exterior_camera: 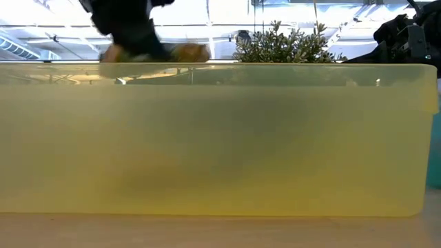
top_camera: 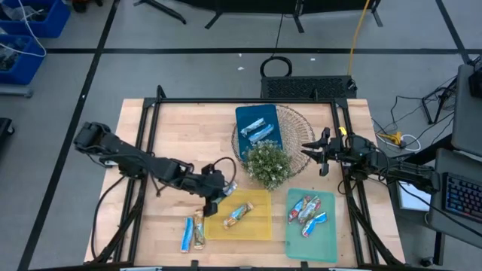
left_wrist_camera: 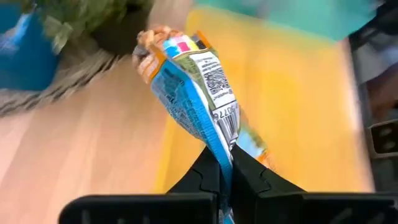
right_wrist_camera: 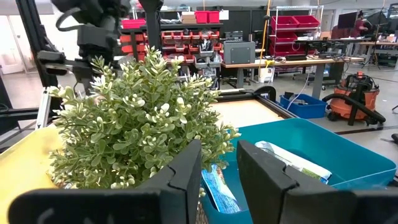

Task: Pick and place Granola Bars by type
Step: Put the yellow granola bar into the yellow bin

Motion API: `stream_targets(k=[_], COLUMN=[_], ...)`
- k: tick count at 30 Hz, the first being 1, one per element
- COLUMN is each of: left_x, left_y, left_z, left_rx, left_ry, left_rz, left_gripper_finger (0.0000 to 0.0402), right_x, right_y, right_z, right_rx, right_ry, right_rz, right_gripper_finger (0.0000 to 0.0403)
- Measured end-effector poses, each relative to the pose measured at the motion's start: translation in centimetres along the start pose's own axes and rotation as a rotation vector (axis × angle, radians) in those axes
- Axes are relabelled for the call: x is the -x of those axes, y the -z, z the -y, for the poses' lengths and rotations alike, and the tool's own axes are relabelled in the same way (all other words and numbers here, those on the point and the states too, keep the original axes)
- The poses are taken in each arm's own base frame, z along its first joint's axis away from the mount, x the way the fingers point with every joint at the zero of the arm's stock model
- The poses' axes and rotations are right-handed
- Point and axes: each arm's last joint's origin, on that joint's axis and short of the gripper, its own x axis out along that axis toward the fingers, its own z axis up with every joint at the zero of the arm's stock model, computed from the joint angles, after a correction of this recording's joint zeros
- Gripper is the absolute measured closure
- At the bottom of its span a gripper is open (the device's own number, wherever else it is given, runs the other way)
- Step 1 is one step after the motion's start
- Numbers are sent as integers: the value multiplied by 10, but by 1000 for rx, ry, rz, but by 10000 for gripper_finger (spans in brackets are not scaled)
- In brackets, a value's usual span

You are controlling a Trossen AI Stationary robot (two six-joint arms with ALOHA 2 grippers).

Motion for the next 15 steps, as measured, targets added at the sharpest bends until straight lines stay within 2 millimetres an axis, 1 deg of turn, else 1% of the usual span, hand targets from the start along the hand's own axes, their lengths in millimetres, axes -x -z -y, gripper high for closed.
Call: stream_targets(k=[3, 4, 7, 11, 15], left_x=[-5, -8, -24, -42, -59], left_y=[-8, -7, -8, -7, 1], left_z=[6, 8, 12, 15, 12], left_rx=[4, 1, -15, -2, 37], left_ry=[-8, -1, 40, 68, 38], left_rz=[-42, -70, -140, -235, -353], left_gripper_finger=[389, 389, 389, 389, 389], right_x=[0, 0, 0, 0, 0], right_y=[0, 0, 0, 0, 0], right_z=[0, 0, 0, 0, 0], right_rx=[0, 0, 0, 0, -1], right_ry=[0, 0, 0, 0, 0], right_rz=[1, 0, 2, 1, -5], right_gripper_finger=[309, 309, 309, 309, 309])
